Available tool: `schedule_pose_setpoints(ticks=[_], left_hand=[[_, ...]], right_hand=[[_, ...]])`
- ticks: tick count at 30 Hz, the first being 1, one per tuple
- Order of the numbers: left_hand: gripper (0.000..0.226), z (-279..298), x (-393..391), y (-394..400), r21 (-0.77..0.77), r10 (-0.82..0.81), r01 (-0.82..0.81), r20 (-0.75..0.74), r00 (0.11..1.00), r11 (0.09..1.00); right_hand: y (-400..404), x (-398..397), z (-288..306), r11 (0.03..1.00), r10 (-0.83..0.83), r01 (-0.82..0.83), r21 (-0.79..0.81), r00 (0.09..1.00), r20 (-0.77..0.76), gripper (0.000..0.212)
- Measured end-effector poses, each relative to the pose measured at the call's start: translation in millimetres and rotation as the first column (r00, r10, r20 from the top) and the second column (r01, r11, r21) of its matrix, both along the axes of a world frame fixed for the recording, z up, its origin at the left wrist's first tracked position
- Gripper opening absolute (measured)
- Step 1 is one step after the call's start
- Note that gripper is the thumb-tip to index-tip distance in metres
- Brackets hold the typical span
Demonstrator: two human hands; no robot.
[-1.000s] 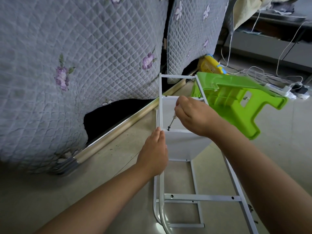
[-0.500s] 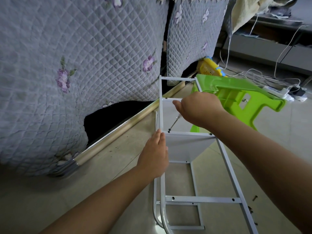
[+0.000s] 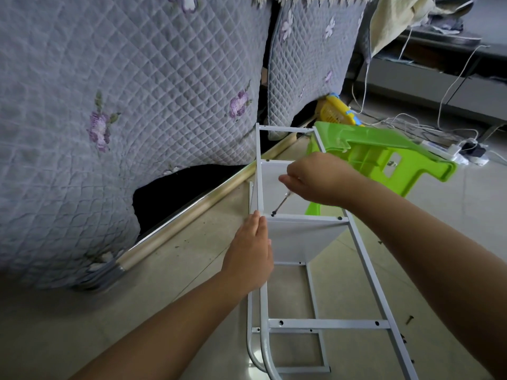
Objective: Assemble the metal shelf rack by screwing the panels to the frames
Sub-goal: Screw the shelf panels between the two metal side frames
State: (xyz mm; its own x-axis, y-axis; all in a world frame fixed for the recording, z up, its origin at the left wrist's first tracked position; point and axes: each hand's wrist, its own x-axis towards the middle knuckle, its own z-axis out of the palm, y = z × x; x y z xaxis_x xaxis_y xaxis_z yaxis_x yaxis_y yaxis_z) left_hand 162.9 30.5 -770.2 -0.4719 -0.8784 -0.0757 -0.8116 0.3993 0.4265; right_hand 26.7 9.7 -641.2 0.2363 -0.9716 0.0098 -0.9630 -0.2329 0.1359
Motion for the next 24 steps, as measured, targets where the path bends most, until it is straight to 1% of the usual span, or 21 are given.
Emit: schedule_pose_setpoints(ticks=[2, 4, 7, 11, 13, 15, 17, 19, 21, 24], left_hand=[[0.052, -1, 1, -1, -0.004, -0.001, 0.001, 0.005, 1.000, 1.000], [0.053, -1, 0, -2, -0.013, -0.006, 0.006, 0.013, 1.000, 1.000], [0.052, 1, -1, -2, -0.022, 0.004, -0.004, 0.014, 1.000, 1.000], [0.053, 3, -1, 1, -0.038, 0.003, -0.002, 0.031, 1.000, 0.999], [0.053, 3, -1, 1, -0.052, 0.006, -0.005, 0.031, 1.000, 0.999], [0.053, 3, -1, 1, -0.055, 0.012, -0.011, 0.028, 1.000, 0.998], [0.053, 3, -2, 1, -0.067, 0.010, -0.008, 0.037, 0.999, 0.998], [0.053, 4, -2, 2, -0.071, 0.011, -0.008, 0.041, 0.999, 0.997], [0.053, 5, -2, 2, -0.066, 0.010, -0.007, 0.045, 0.999, 0.998], [0.054, 8, -1, 0, -0.050, -0.008, 0.012, 0.074, 0.997, 0.999]], right_hand=[[2, -1, -7, 1.000, -0.016, 0.018, -0.019, 0.994, 0.111, 0.032], [3, -4, -7, 0.999, -0.030, 0.023, 0.033, 0.974, 0.225, 0.022], [4, -6, -2, 0.995, 0.003, -0.028, 0.096, 0.968, 0.251, 0.019], [5, -13, -6, 0.999, 0.052, -0.052, -0.008, 0.957, 0.285, 0.024], [6, -14, -10, 0.999, 0.025, -0.013, -0.045, 0.960, 0.278, 0.024], [6, -11, -13, 0.998, -0.028, 0.042, -0.051, 0.969, 0.247, 0.028], [5, -9, -15, 0.994, -0.088, 0.097, -0.045, 0.980, 0.177, 0.035], [4, -5, -12, 0.988, -0.141, 0.144, -0.053, 0.989, 0.053, 0.039], [6, -3, -8, 0.987, -0.141, 0.137, -0.084, 0.989, -0.044, 0.041], [7, -3, -7, 0.998, -0.038, 0.037, -0.058, 0.999, -0.029, 0.033]])
